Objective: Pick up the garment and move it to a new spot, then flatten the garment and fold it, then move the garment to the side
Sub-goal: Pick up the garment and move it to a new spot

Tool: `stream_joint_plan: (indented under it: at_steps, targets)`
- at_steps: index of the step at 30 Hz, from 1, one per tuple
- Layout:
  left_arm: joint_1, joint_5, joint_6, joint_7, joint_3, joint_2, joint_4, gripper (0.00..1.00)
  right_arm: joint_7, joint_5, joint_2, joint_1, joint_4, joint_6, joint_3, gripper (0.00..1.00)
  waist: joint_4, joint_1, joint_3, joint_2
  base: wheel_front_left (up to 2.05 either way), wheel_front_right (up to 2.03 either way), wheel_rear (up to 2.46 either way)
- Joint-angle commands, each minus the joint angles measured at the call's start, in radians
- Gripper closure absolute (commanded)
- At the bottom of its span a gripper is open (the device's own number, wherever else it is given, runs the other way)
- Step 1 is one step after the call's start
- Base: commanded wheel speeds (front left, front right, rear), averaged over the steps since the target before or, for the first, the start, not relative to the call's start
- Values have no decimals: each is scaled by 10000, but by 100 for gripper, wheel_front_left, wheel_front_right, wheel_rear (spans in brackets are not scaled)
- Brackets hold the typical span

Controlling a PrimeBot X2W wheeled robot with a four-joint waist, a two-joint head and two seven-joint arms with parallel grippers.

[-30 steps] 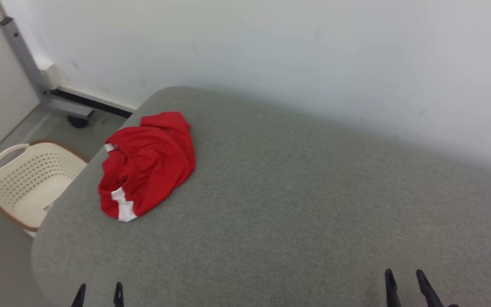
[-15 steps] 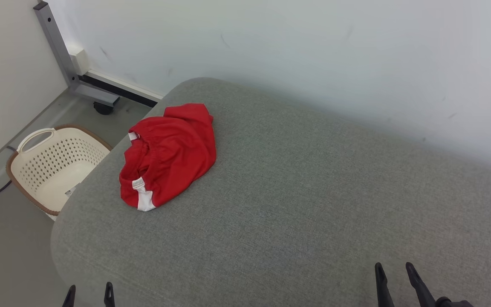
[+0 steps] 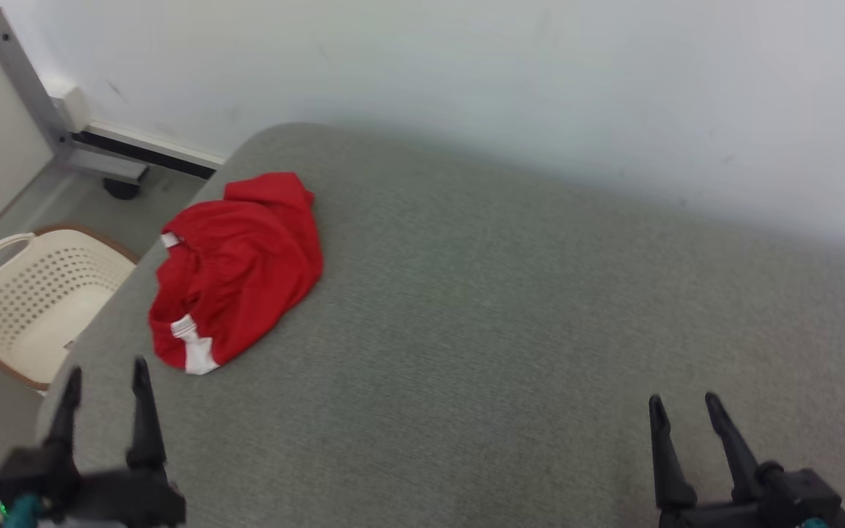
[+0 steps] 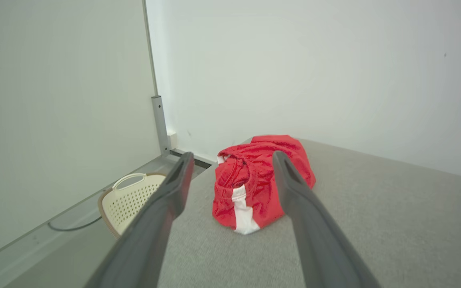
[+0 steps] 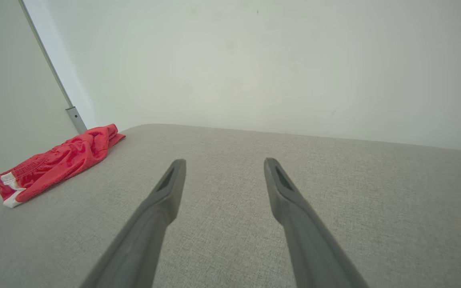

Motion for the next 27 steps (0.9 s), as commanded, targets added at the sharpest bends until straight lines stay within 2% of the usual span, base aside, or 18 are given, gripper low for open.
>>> stream_joint_plan:
  at_steps: [1, 7, 12, 21, 27]
  targets:
    - [-676, -174, -51, -34, 171, 127, 173, 0, -39, -170, -24, -320, -134, -16, -51, 0, -1264, -1, 1242, -1, 0, 0, 0]
    - [-2692, -369, -47, -31, 581, 1005, 1095, 0, -41, -292, -24, -1152, -578, -16, -242, 0, -2546, -1, 2389, -1, 0, 0, 0]
    - [-4077, -413, -57, -31, 442, 1848, 2162, 0, -30, -178, -18, -1575, -945, -16, -199, 0, -3305, -1, 2961, -1, 0, 0, 0]
    - [-6043, -991, -45, 58, -340, 3333, 4747, 0, -29, -56, -8, -2077, -1245, -16, -59, 0, -4243, -1, 3703, -1, 0, 0, 0]
    - [-6877, -1419, -46, 439, -727, 3689, 6363, 0, -29, -101, -8, -2119, -1377, -16, -94, 0, -4438, -1, 3995, -1, 0, 0, 0]
